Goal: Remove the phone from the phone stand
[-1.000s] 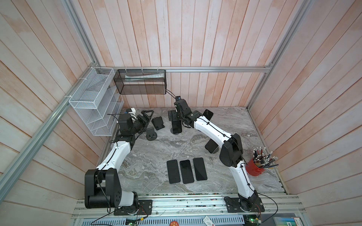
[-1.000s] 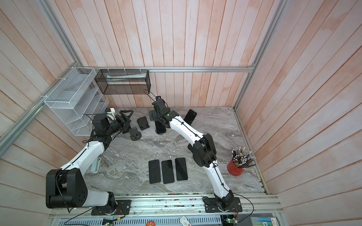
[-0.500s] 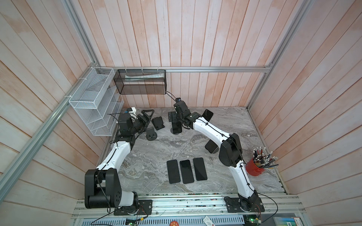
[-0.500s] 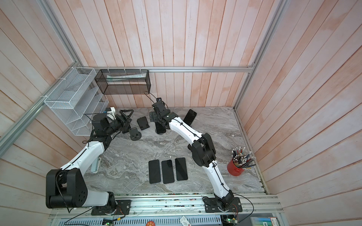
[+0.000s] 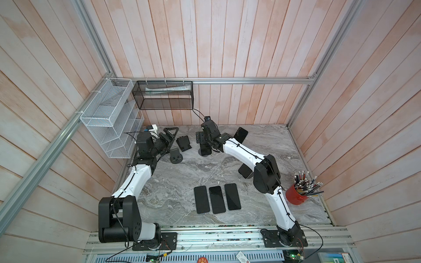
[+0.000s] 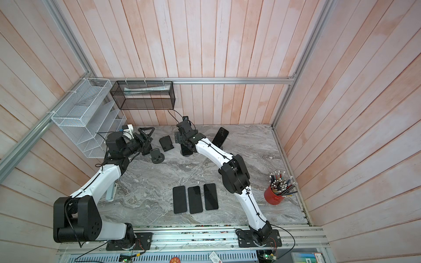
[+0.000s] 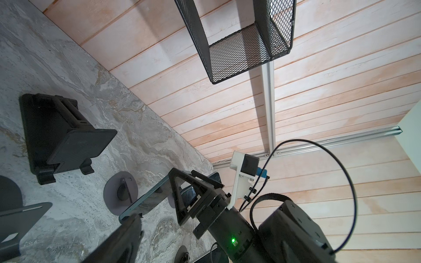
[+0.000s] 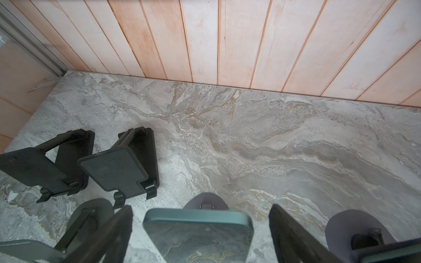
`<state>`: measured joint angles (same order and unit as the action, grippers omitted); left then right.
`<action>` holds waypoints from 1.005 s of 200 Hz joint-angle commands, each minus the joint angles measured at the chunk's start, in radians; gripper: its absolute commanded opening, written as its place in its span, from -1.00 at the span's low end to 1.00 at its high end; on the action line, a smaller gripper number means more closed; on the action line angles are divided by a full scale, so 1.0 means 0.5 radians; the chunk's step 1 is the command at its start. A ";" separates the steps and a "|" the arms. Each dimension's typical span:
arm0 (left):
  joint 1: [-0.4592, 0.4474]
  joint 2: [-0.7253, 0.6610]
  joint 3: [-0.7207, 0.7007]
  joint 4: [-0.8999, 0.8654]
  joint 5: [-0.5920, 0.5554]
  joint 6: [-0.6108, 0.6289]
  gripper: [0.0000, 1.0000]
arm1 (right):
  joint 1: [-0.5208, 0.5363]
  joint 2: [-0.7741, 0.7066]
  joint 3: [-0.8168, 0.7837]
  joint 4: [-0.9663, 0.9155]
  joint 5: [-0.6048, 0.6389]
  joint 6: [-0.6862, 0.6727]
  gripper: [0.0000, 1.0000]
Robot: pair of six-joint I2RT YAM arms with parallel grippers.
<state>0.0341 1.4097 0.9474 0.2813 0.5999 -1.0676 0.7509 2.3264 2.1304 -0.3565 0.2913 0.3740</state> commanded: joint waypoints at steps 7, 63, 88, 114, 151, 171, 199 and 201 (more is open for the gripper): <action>0.014 -0.040 -0.036 0.060 0.033 -0.006 0.81 | 0.014 0.051 -0.003 0.027 0.031 0.013 0.84; 0.015 -0.037 -0.031 0.057 0.038 0.006 0.79 | 0.021 0.069 0.005 0.029 0.051 0.022 0.79; 0.015 -0.040 -0.031 0.054 0.037 0.009 0.79 | 0.020 0.078 0.010 0.023 0.041 0.028 0.79; 0.018 -0.036 -0.028 0.058 0.043 0.003 0.79 | 0.023 0.090 0.009 0.007 0.045 0.042 0.79; 0.018 -0.034 -0.030 0.059 0.043 0.001 0.78 | 0.031 0.088 -0.002 0.022 0.046 0.045 0.78; 0.018 -0.038 -0.031 0.057 0.039 0.003 0.78 | 0.032 0.089 -0.006 0.025 0.044 0.047 0.71; 0.025 -0.037 -0.031 0.060 0.045 -0.003 0.78 | 0.038 0.085 -0.007 0.020 0.068 0.034 0.59; 0.024 -0.037 -0.031 0.060 0.043 -0.003 0.78 | 0.038 0.085 -0.012 0.020 0.072 0.032 0.58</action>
<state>0.0387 1.4097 0.9474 0.2855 0.6037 -1.0676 0.7597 2.3585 2.1304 -0.3412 0.2958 0.3908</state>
